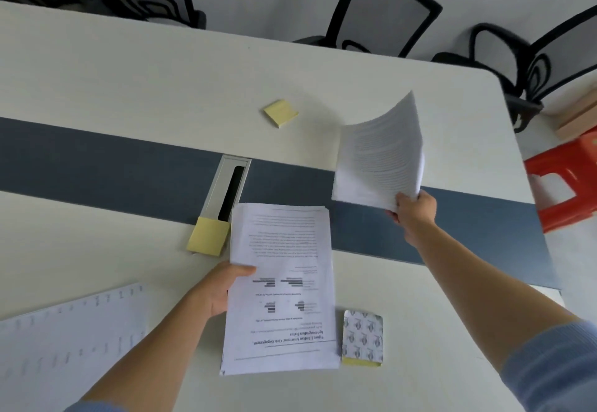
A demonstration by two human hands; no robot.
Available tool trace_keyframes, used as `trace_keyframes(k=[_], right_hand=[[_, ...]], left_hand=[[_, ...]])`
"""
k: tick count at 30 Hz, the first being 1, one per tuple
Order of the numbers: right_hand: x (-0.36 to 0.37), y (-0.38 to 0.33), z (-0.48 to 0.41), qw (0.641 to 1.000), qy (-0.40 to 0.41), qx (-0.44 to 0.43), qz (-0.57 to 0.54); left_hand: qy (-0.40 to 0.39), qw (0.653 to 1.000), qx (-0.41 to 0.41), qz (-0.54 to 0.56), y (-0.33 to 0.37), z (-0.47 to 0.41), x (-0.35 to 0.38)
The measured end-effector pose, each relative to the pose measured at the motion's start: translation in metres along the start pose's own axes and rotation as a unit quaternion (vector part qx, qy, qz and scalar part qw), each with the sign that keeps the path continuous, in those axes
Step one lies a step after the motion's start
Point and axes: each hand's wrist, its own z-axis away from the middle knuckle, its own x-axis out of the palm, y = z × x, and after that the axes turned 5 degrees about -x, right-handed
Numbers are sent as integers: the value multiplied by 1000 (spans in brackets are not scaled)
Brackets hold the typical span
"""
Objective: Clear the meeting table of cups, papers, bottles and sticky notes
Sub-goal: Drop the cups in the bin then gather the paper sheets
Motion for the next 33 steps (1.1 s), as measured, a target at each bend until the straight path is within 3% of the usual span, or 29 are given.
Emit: trace_keyframes(k=[2,6,10,16,19,26,30,33], right_hand=[[-11,-7,17,998,-16,13,-52],[-23,8,83,978,-198,44,-48],[-27,74,165,936,-333,112,7],[-48,161,248,919,-357,121,116],[-58,182,277,914,-361,100,156],[-76,200,314,873,-406,78,259],[-71,176,321,875,-422,53,233],[-50,149,331,847,-495,82,175]], left_hand=[[-3,1000,7,20,-6,10,1],[3,998,36,49,-24,40,4],[3,992,73,101,-61,71,7],[79,985,82,131,-139,111,3],[55,979,85,177,-177,128,1],[76,985,131,87,-229,161,-7],[52,985,132,97,-228,205,-36],[1,982,155,110,-225,237,-62]])
